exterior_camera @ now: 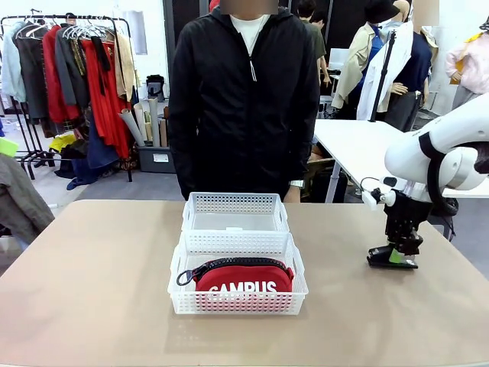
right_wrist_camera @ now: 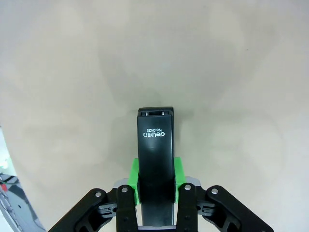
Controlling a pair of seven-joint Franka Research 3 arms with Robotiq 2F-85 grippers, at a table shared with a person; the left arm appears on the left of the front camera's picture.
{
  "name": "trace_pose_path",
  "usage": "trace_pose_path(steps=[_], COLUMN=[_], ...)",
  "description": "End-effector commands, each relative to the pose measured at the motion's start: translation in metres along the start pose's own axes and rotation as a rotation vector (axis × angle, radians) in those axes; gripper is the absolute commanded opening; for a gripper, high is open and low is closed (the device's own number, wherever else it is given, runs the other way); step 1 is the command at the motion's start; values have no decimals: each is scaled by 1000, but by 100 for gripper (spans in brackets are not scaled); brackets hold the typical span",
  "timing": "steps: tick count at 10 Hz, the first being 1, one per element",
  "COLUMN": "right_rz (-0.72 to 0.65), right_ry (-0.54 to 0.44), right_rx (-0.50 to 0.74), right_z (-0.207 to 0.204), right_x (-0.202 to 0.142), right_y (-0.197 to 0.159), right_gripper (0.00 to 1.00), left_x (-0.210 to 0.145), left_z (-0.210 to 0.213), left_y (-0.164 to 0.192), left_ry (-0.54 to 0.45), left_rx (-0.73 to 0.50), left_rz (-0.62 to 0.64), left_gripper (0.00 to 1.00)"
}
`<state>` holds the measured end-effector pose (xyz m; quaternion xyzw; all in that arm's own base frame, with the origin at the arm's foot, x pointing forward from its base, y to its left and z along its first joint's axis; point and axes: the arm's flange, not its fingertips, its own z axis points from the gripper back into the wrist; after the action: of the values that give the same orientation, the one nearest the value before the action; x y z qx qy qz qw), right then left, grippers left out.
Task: Distribute items into two baskets.
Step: Pick up the Stapler that the person points to.
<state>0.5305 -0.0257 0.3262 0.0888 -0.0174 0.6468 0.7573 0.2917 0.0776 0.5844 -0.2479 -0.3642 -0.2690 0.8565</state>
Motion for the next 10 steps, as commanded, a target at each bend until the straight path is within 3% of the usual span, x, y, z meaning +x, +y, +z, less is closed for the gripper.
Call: trace_pose_path(steps=[1, 6, 10], right_rz=[-71, -328, -280], right_ry=[7, 14, -28], right_rx=[-33, -165, -298], right_z=[39, 121, 186], right_x=[15, 41, 68], right_y=[12, 43, 85], right_gripper=[0, 0, 0], left_x=[0, 0, 0], left_z=[0, 0, 0], left_y=[0, 0, 0], left_ry=[-1, -1, -1], left_rx=[0, 0, 0], left_rz=[0, 0, 0], left_gripper=[100, 100, 100])
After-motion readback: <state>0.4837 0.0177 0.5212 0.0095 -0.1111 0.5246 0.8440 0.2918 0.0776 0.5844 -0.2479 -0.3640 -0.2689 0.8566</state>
